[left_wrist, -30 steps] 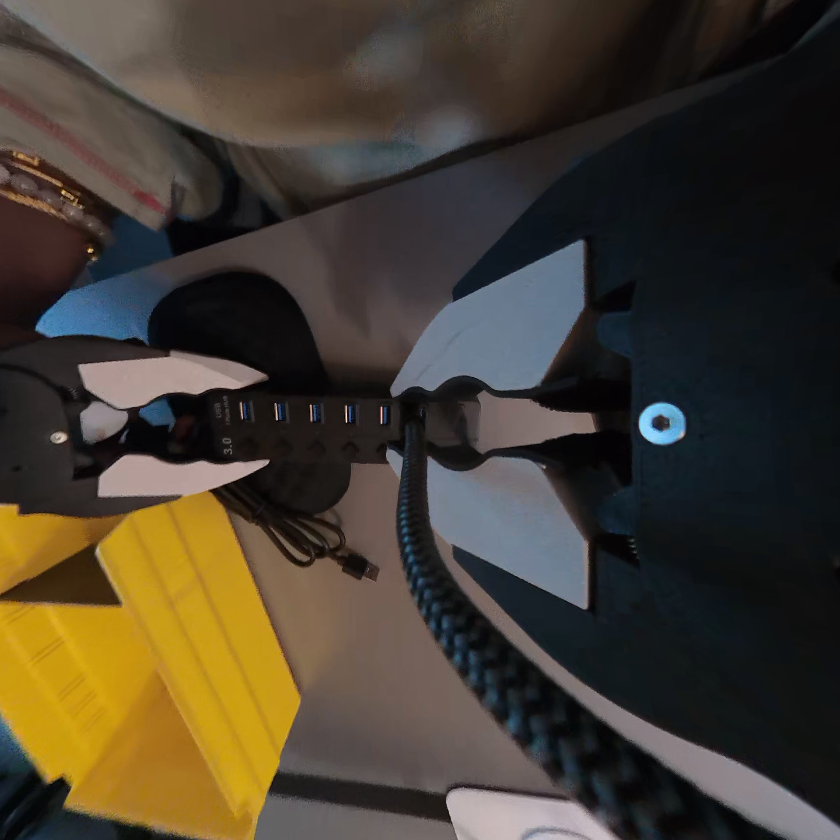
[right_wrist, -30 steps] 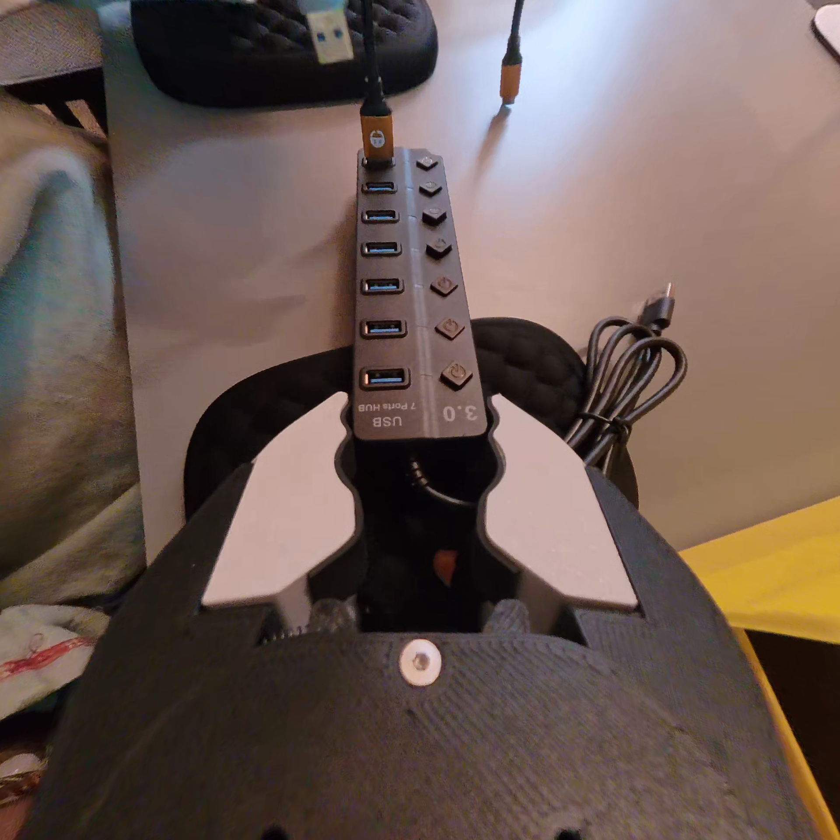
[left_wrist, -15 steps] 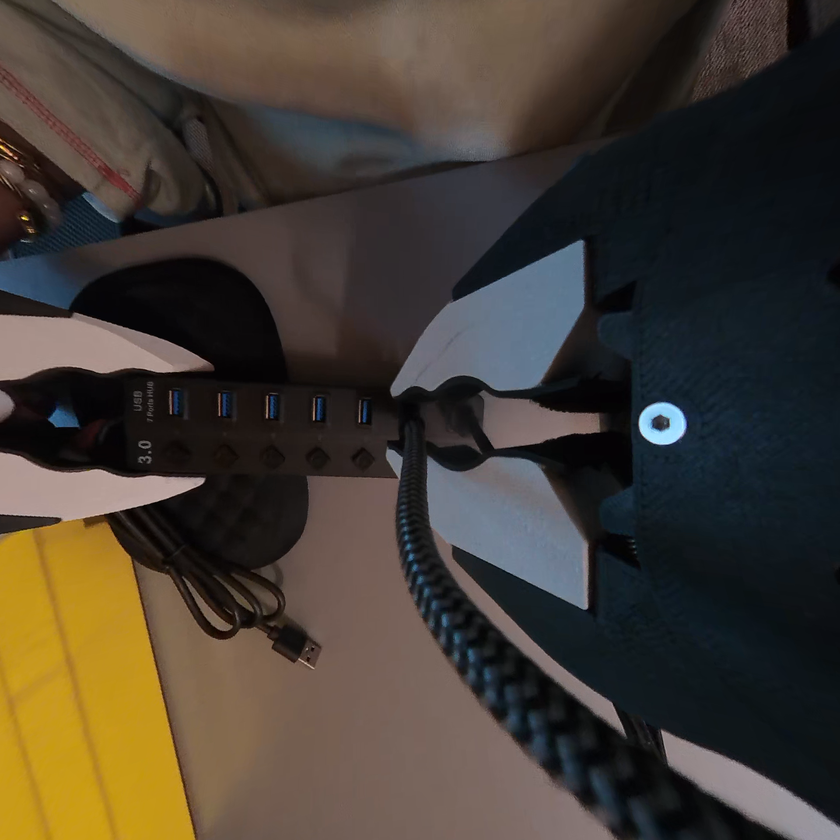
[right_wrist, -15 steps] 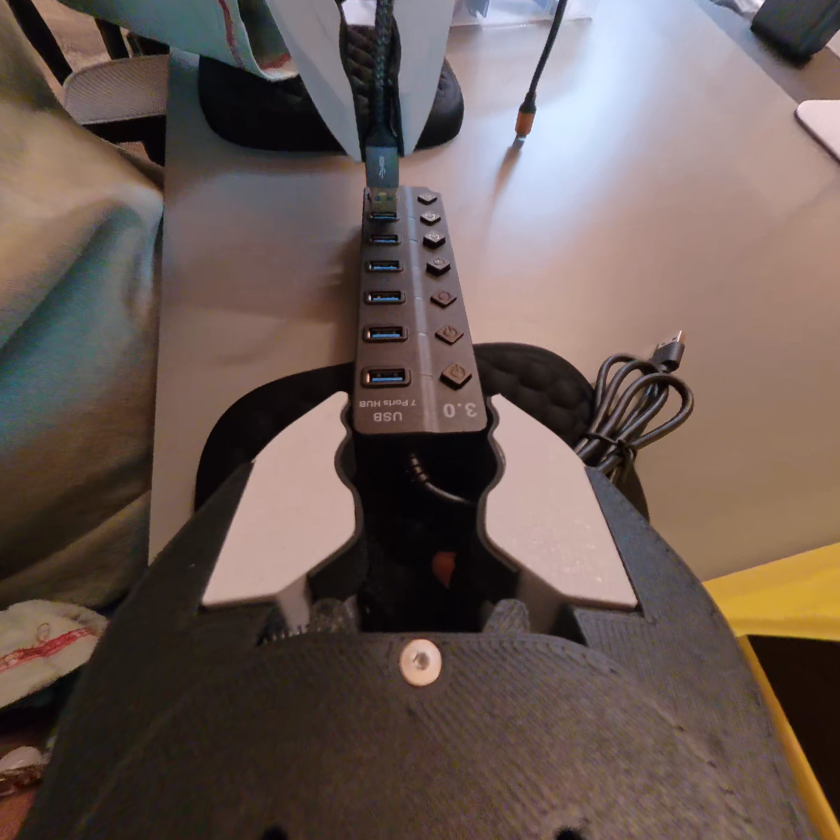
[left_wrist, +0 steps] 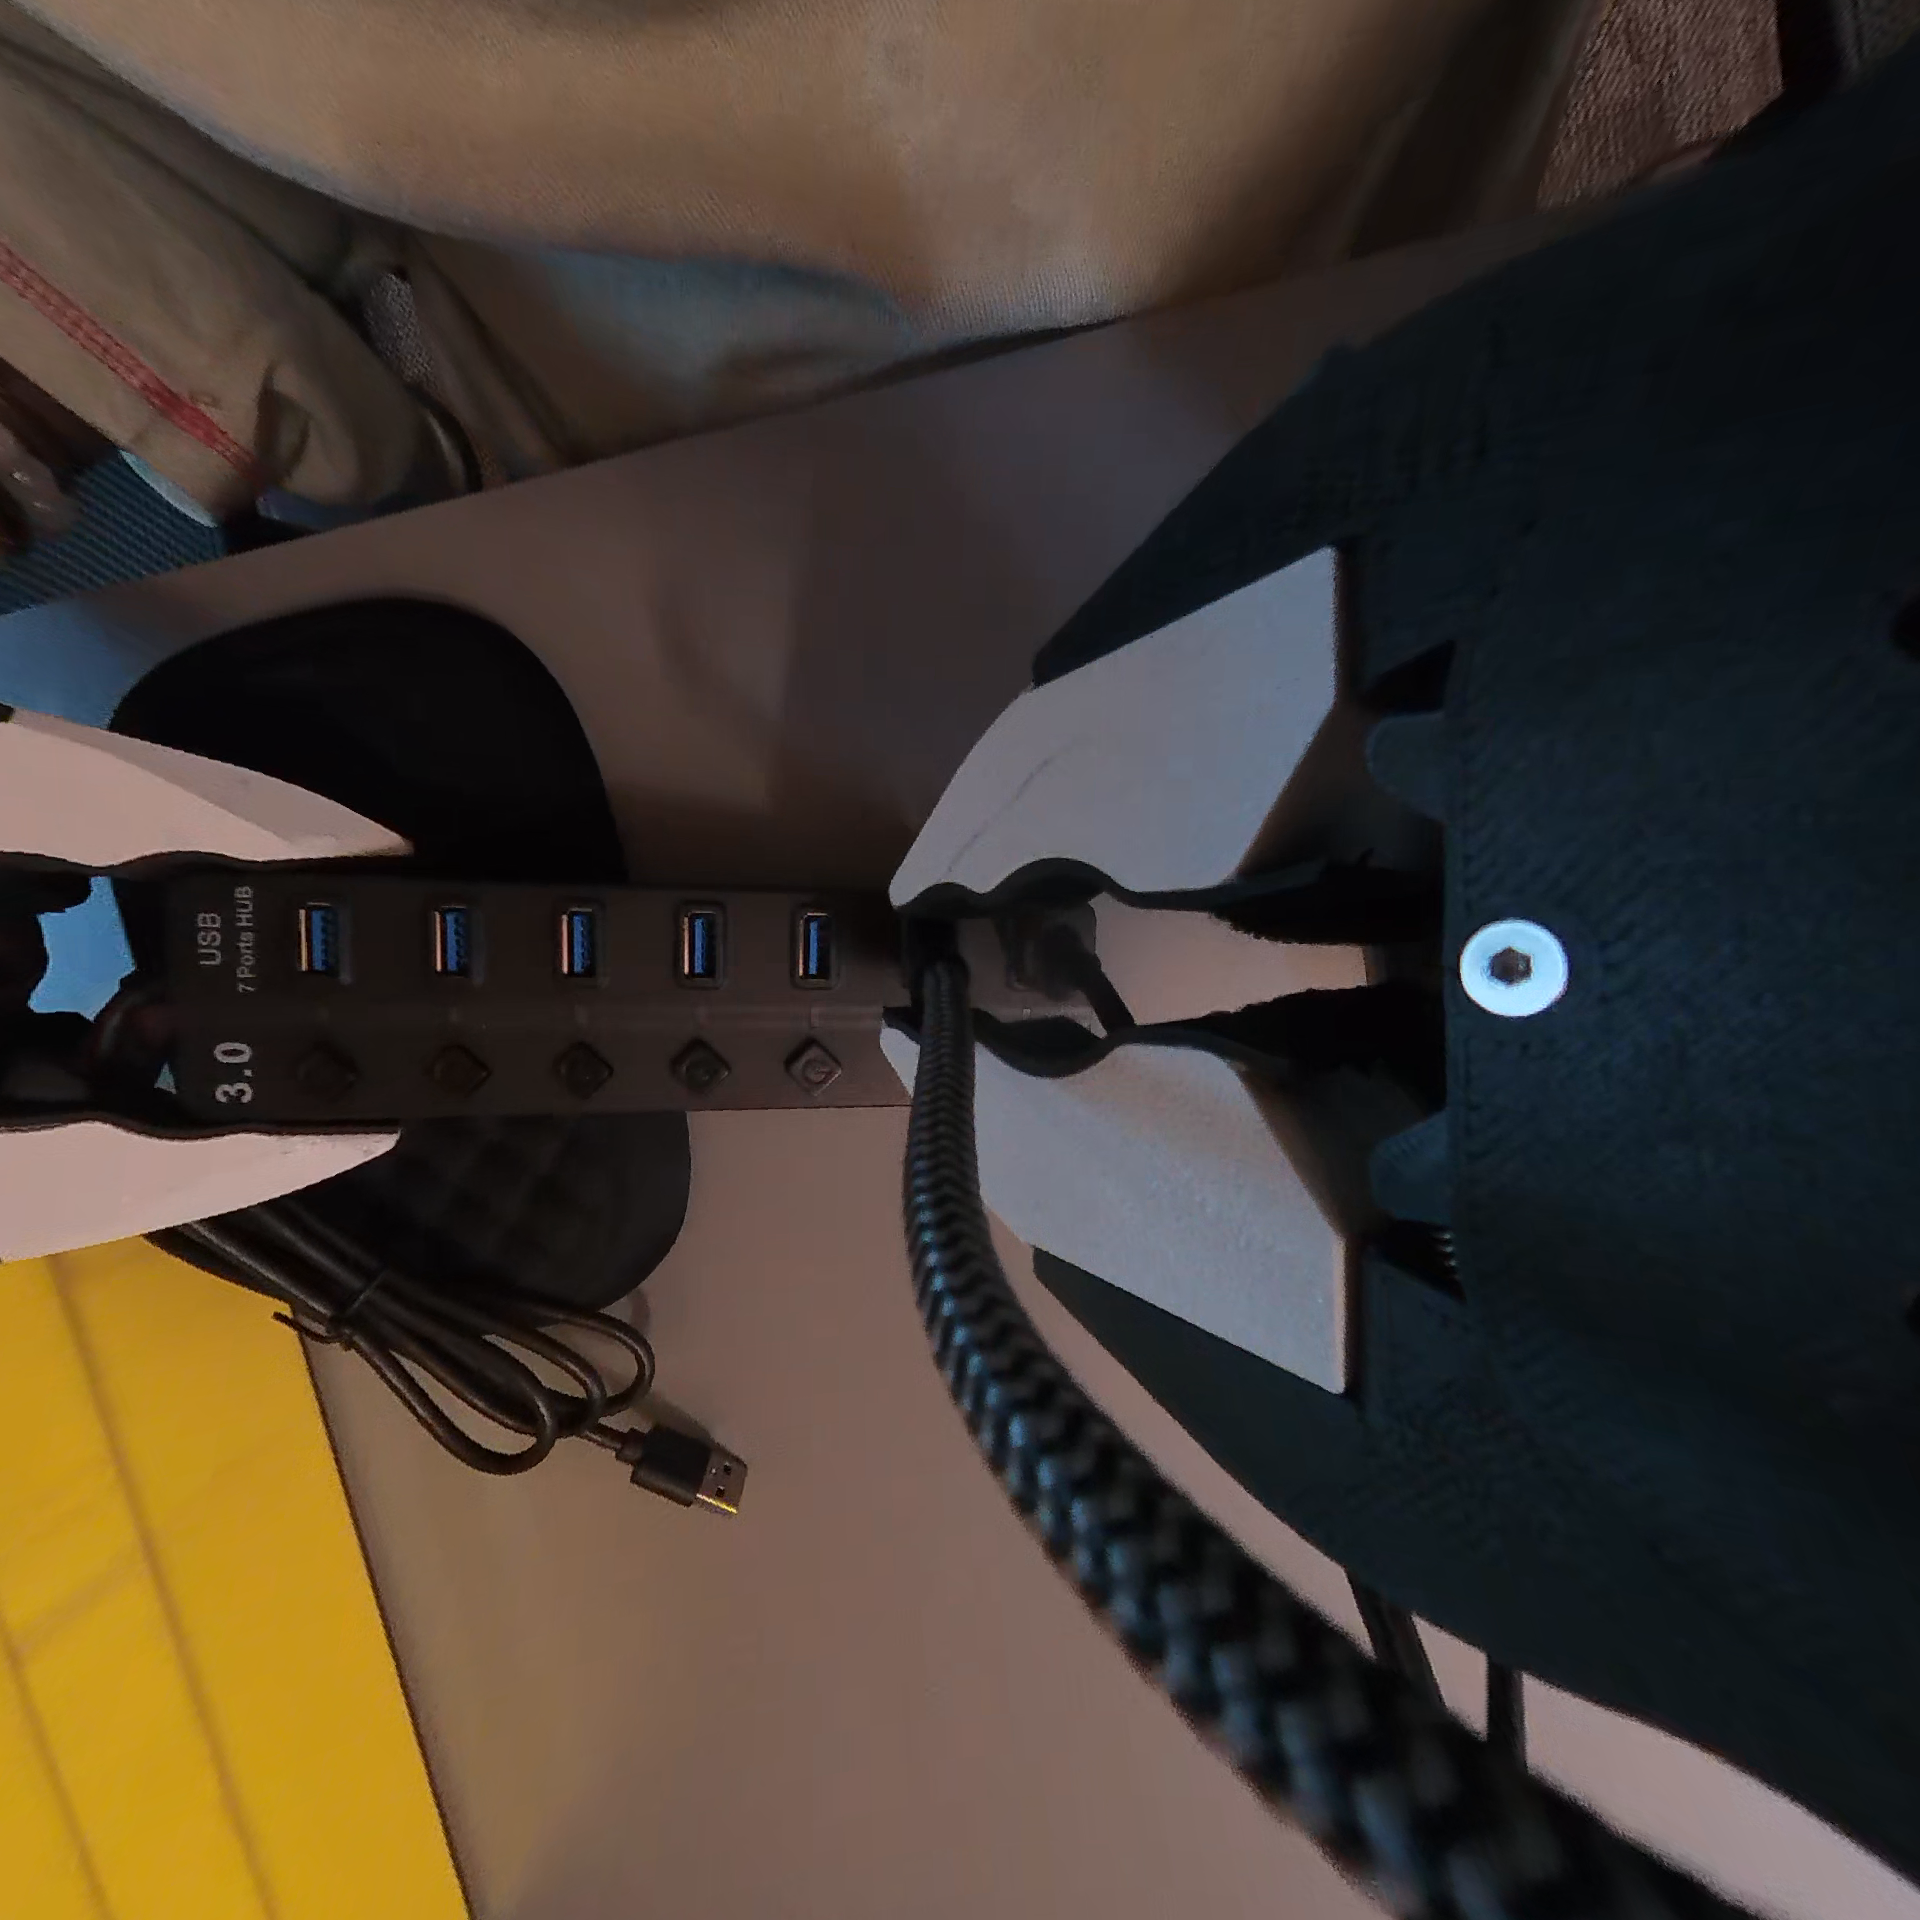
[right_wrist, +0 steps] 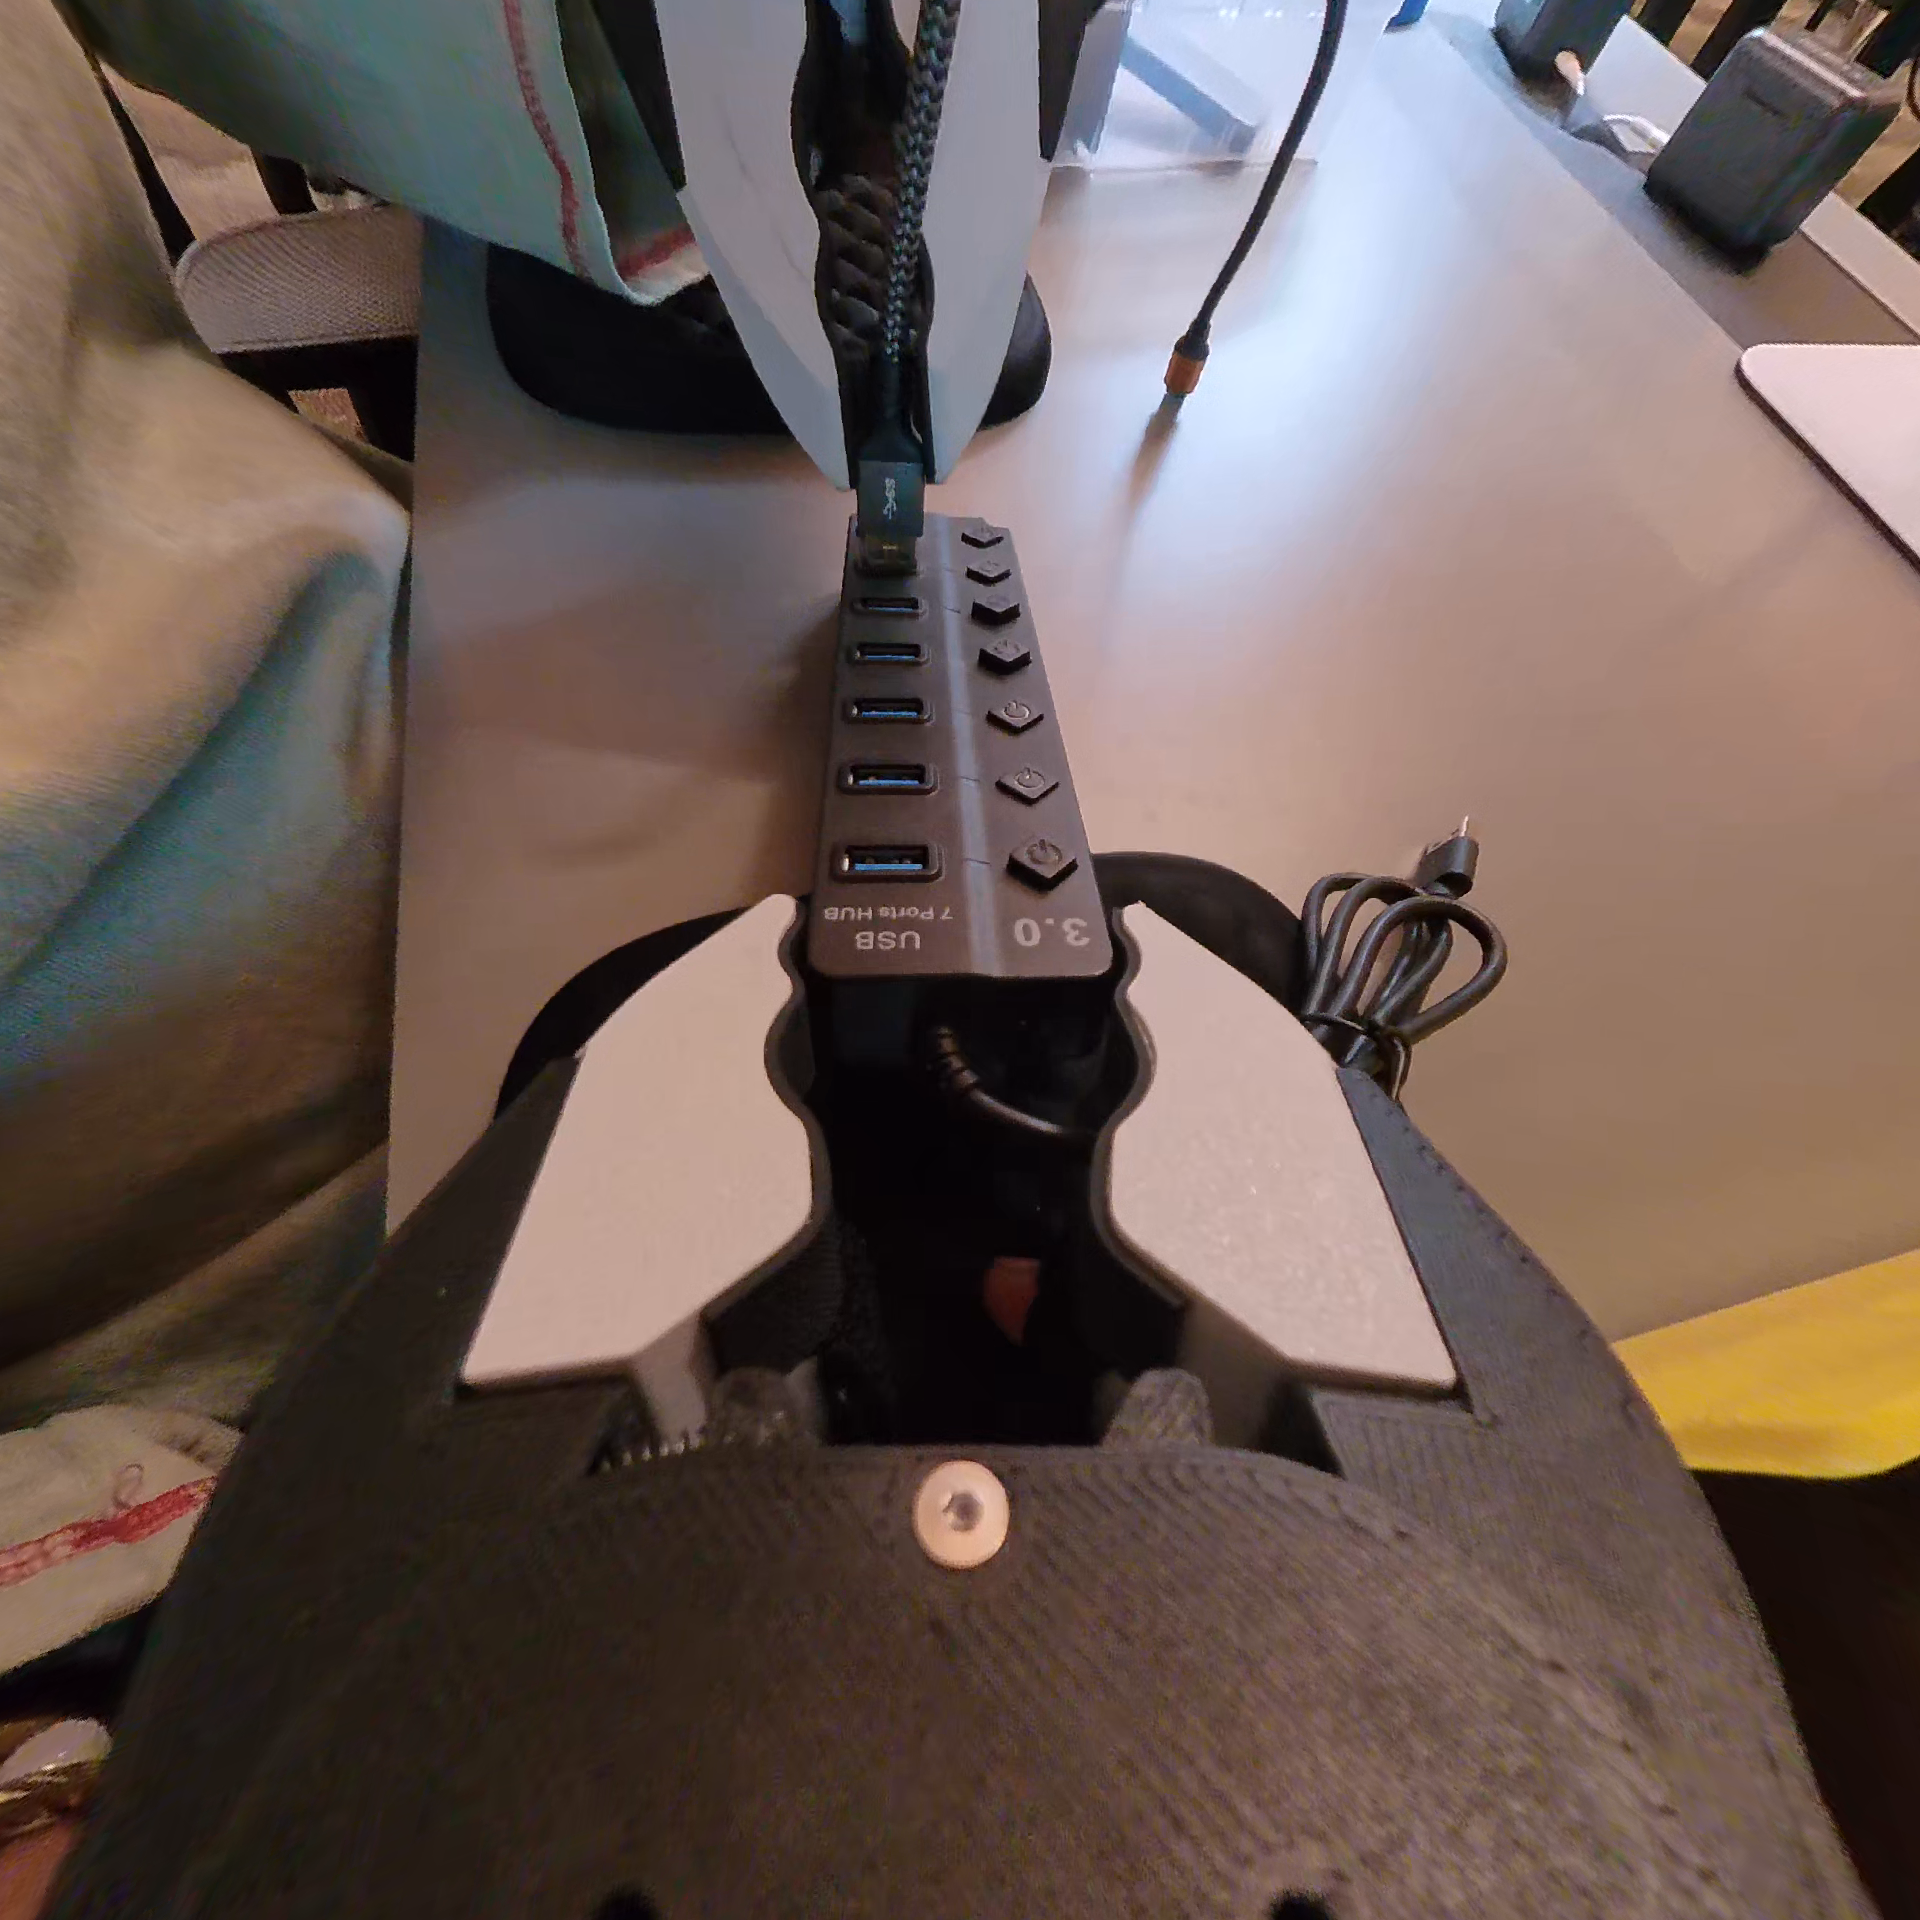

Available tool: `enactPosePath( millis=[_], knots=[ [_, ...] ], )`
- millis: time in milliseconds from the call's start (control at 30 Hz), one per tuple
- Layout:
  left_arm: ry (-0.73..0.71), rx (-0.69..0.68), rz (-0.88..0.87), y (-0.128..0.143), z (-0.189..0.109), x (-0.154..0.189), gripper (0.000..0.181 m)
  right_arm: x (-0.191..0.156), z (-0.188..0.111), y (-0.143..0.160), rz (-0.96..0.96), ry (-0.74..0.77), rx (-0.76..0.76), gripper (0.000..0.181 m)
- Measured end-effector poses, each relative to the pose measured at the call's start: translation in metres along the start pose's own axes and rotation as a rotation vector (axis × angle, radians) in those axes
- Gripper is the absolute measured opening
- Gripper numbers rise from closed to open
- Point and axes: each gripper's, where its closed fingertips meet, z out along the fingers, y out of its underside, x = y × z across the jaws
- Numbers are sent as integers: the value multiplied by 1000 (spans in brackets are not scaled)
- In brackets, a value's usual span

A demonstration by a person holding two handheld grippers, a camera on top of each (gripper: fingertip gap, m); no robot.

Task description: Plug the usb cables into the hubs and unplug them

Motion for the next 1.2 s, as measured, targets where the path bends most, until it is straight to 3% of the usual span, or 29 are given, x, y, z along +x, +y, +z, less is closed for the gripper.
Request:
enactPosePath(
  millis=[233, 867, 1200],
  knots=[
    [22, -22, 28, 0, -2, 0, 17, -2, -2, -8, -7, 10, -5, 53],
    [27, -45, 80, 7, 6, 0, 17, -2, 2, 7, 27, 3, -136, 53],
    [0, -68, 75, 9, 1, 2, 17, -5, -2, -13, -36, 31, -130, 53]
  ],
)
